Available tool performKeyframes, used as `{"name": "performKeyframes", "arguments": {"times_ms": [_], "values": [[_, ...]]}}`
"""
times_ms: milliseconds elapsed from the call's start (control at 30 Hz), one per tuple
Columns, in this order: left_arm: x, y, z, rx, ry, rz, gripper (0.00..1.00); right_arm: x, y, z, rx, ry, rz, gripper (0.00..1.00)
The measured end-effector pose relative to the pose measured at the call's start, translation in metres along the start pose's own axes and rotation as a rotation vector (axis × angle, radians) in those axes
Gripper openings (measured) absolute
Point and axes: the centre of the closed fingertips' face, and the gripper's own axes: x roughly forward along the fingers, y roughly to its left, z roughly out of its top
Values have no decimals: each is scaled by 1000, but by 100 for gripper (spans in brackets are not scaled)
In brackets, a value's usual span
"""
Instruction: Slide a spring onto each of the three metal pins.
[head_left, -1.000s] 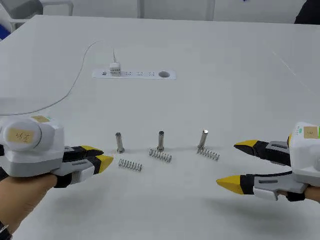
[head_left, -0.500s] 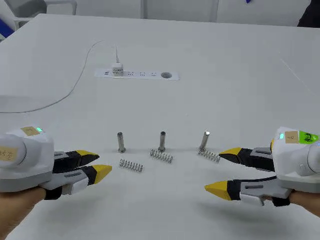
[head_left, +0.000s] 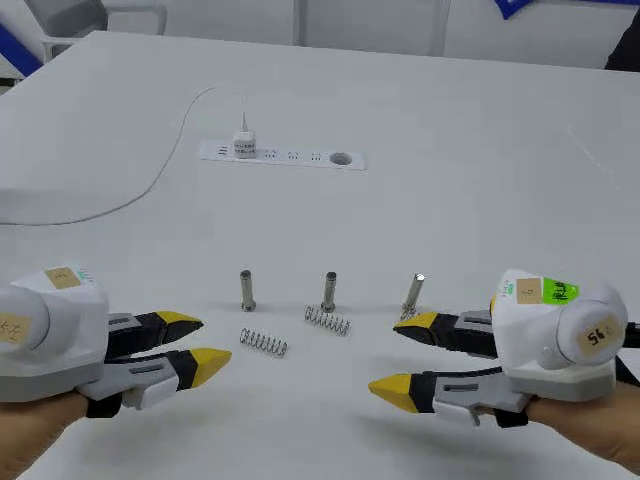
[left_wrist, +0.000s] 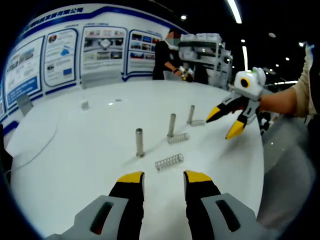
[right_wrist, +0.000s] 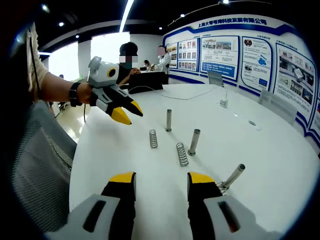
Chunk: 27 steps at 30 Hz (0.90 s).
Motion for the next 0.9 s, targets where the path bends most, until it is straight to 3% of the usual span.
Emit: {"name": "performKeyframes", "arguments": {"times_ms": [200,900], "values": [[0,-3,-5,4,11,-9,33,21,6,11,-7,-13,11,37],[2,-12,-8,17,18,-27,31,76,12,24,-1,-30,25,28]]}}
